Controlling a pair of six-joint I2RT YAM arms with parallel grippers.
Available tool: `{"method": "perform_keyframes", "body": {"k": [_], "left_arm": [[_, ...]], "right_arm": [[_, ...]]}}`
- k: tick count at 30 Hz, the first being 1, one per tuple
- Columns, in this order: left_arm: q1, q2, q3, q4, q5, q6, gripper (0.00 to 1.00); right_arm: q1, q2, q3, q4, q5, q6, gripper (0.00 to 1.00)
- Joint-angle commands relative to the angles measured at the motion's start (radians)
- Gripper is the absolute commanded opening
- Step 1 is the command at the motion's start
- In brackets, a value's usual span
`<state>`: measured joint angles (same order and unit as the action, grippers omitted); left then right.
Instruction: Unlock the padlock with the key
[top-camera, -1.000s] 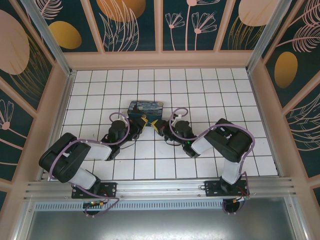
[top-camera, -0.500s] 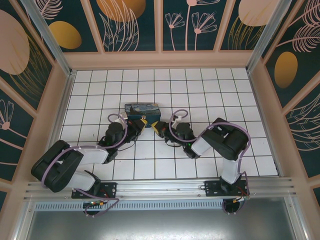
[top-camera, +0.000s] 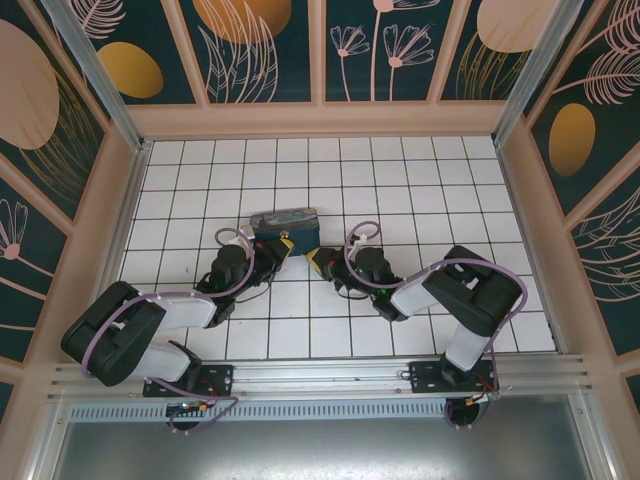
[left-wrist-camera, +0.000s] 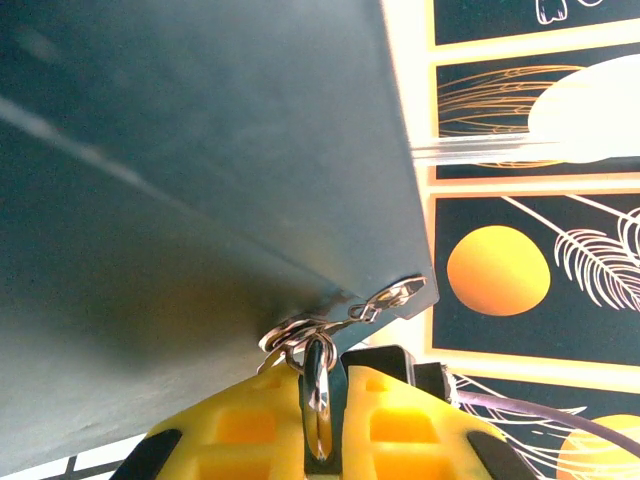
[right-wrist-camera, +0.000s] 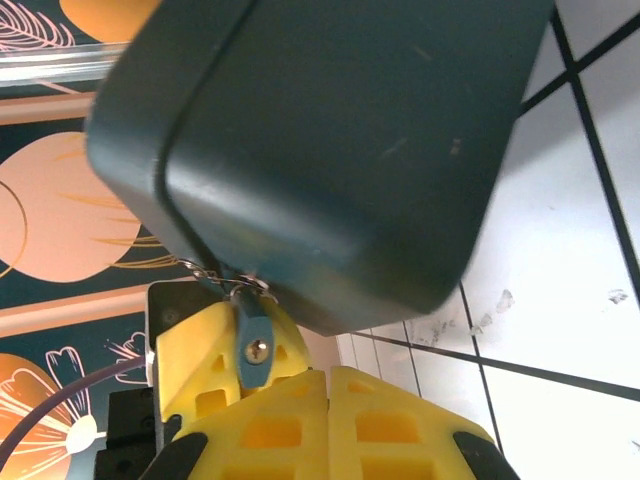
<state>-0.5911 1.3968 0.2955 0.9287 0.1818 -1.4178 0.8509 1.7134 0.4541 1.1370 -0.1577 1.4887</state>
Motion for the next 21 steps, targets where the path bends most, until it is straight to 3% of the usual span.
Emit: {"method": "perform_keyframes", "body": {"k": [1, 21], "left_arm": [[-0.004, -0.001, 0.02, 0.031, -0.01, 0.02, 0.0], [-0.005, -0.001, 0.021, 0.029, -0.012, 0.024, 0.0]], "right_arm": [[0.005, -0.021, 0.034, -0.034, 0.011, -0.035, 0.0], [0.01, -0.016, 0.081, -0.039, 0.005, -0.031, 0.0]]}}
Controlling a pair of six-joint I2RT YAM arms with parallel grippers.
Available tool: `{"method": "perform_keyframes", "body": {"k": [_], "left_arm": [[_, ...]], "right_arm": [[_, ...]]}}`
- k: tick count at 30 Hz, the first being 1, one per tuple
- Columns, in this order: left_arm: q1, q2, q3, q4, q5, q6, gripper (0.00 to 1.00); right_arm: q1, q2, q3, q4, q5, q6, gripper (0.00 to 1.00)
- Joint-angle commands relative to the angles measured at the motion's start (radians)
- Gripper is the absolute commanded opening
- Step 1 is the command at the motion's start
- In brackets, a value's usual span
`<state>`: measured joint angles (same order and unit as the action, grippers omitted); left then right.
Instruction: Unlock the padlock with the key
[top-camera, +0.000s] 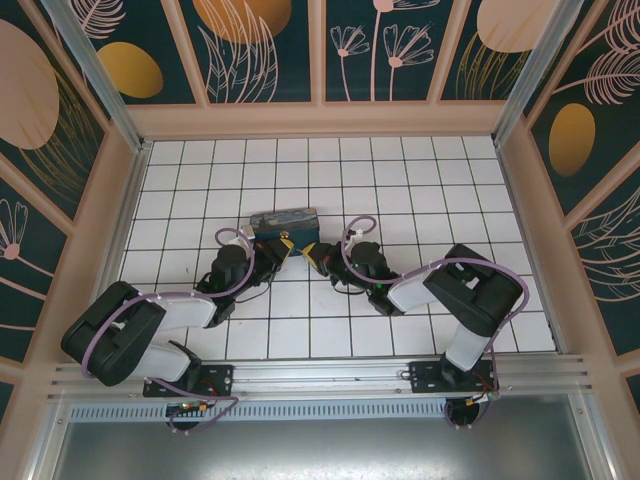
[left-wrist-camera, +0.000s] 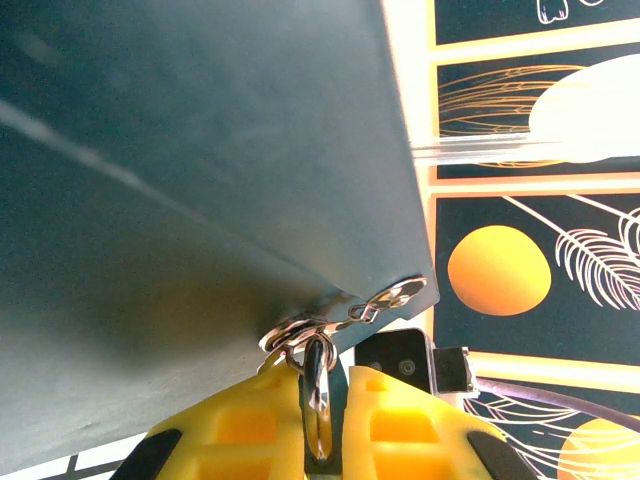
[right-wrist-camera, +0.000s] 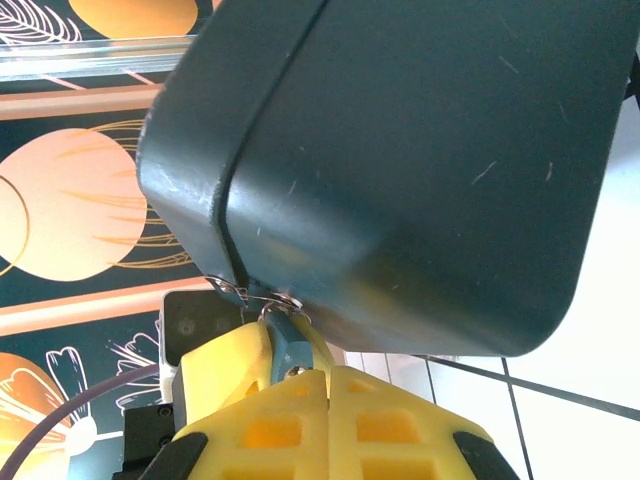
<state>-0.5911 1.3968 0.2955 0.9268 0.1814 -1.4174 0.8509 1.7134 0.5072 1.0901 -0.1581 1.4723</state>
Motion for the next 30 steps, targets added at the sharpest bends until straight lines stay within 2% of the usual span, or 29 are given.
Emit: {"method": "perform_keyframes", "body": {"k": [1, 30], "left_arm": [[-0.005, 0.001, 0.02, 0.031, -0.011, 0.023, 0.0], [-0.004, -0.002, 0.024, 0.056, -0.008, -0.01, 0.0]], "right_arm": [[0.01, -0.015, 0.031, 0.007, 0.003, -0.015, 0.0], [0.039, 0.067, 0.082, 0.074, 0.019, 0.032, 0.0]]}}
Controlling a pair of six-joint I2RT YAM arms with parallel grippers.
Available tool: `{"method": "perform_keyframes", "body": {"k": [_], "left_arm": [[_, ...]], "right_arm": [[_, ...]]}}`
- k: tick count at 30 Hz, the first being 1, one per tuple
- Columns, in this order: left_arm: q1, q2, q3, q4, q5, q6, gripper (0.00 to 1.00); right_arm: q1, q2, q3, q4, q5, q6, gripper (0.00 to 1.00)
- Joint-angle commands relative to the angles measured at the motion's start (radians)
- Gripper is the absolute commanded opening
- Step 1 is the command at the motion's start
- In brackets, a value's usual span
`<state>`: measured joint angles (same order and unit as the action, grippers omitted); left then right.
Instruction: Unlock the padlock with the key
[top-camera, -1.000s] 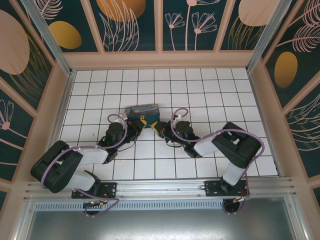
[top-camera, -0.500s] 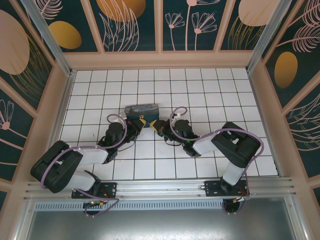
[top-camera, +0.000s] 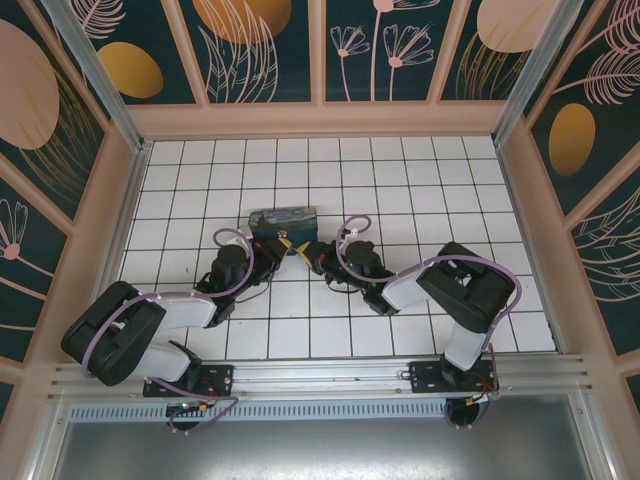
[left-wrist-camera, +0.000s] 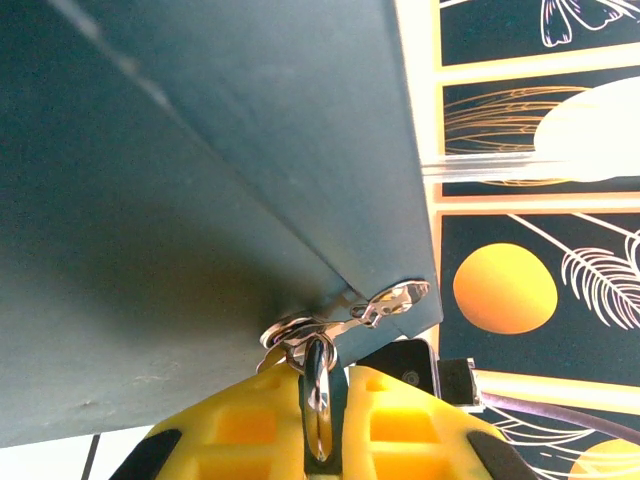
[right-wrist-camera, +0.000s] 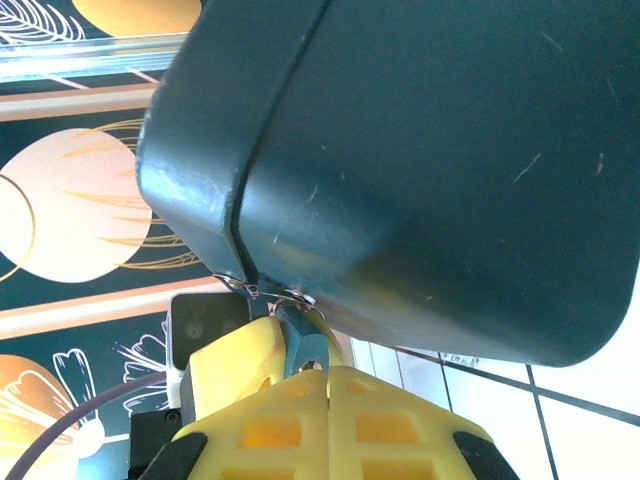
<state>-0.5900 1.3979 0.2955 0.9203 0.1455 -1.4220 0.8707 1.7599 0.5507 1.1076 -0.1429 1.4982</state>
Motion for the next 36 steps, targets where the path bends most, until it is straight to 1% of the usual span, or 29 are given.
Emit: {"method": "perform_keyframes", "body": {"k": [1, 6, 10, 15, 24, 32, 36], "left_arm": [[-0.005, -0.004, 0.024, 0.064, 0.027, -0.007, 0.0], [-0.006, -0.009, 0.02, 0.073, 0.02, -0.017, 0.0], [-0.007, -0.008, 0.021, 0.077, 0.013, -0.027, 0.0], [-0.007, -0.005, 0.021, 0.081, 0.005, -0.031, 0.0], [-0.007, -0.018, 0.009, 0.073, 0.005, -0.028, 0.0], [-0.008, -0.004, 0.014, 0.078, 0.014, -0.029, 0.0], [-0.007, -0.006, 0.017, 0.077, 0.016, -0.028, 0.0]], "right_arm": [[0.02, 0.022, 0.041, 0.057, 0.007, 0.009, 0.0], [0.035, 0.047, 0.052, 0.1, 0.06, 0.059, 0.0], [0.071, 0.064, 0.063, 0.123, 0.139, 0.115, 0.0], [0.115, 0.071, 0.1, 0.115, 0.217, 0.139, 0.0], [0.098, 0.064, 0.114, 0.068, 0.186, 0.125, 0.0], [0.108, 0.116, 0.214, 0.037, 0.129, 0.059, 0.0], [0.092, 0.145, 0.202, 0.09, 0.114, 0.066, 0.0]]}}
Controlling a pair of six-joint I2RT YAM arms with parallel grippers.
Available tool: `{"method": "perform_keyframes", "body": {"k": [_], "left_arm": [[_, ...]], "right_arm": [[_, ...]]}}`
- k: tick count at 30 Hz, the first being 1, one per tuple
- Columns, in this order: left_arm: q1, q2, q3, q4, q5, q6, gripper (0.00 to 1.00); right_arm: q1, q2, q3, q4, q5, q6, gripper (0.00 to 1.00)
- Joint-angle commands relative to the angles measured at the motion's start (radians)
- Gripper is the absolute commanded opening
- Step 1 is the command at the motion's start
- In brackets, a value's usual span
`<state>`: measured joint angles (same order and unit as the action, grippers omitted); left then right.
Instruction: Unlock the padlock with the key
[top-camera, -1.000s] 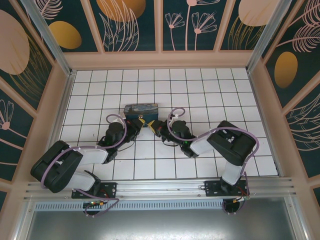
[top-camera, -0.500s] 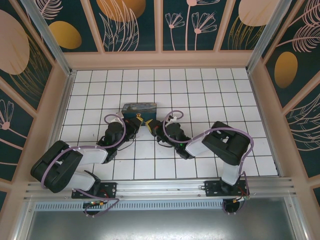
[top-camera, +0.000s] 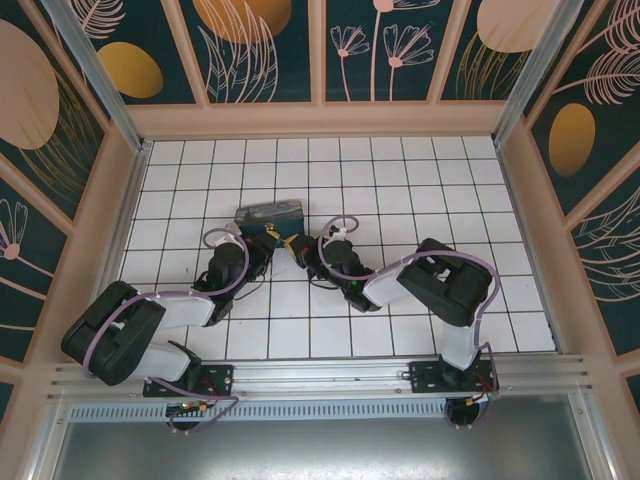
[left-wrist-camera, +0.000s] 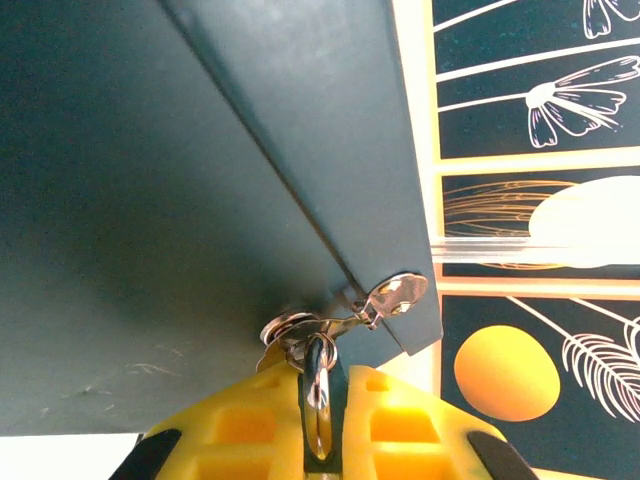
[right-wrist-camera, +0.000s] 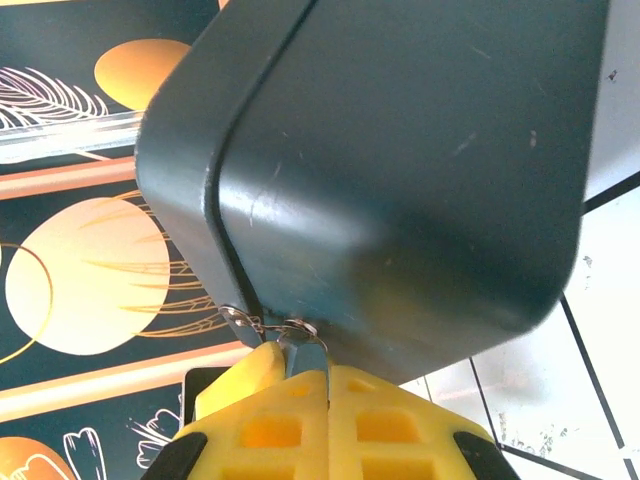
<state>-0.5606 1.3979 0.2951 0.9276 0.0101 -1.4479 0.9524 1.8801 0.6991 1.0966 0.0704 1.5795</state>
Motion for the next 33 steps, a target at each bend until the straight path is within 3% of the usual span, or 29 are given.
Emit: {"method": "perform_keyframes", "body": {"k": [1, 7, 11, 15, 20, 25, 33], "left_arm": [[-0.036, -0.005, 0.019, 0.066, 0.152, -0.001, 0.0], [-0.036, -0.009, 0.022, 0.052, 0.16, 0.006, 0.0], [-0.037, -0.01, 0.021, 0.047, 0.157, 0.005, 0.0], [-0.036, -0.013, 0.021, 0.044, 0.154, 0.009, 0.0], [-0.037, -0.015, 0.018, 0.046, 0.152, 0.004, 0.0], [-0.037, -0.023, 0.015, 0.059, 0.151, -0.014, 0.0], [-0.036, -0.016, 0.012, 0.09, 0.159, -0.038, 0.0]], "right_arm": [[0.001, 0.034, 0.055, 0.12, -0.118, -0.021, 0.0], [-0.057, 0.008, 0.112, -0.018, -0.254, -0.176, 0.0], [-0.06, -0.023, 0.168, -0.193, -0.275, -0.322, 0.0], [-0.059, -0.026, 0.181, -0.229, -0.274, -0.368, 0.0], [-0.052, 0.047, 0.124, 0.059, -0.305, -0.179, 0.0], [-0.03, 0.13, 0.086, 0.347, -0.258, 0.007, 0.0], [-0.038, 0.191, 0.107, 0.479, -0.273, 0.136, 0.0]]}}
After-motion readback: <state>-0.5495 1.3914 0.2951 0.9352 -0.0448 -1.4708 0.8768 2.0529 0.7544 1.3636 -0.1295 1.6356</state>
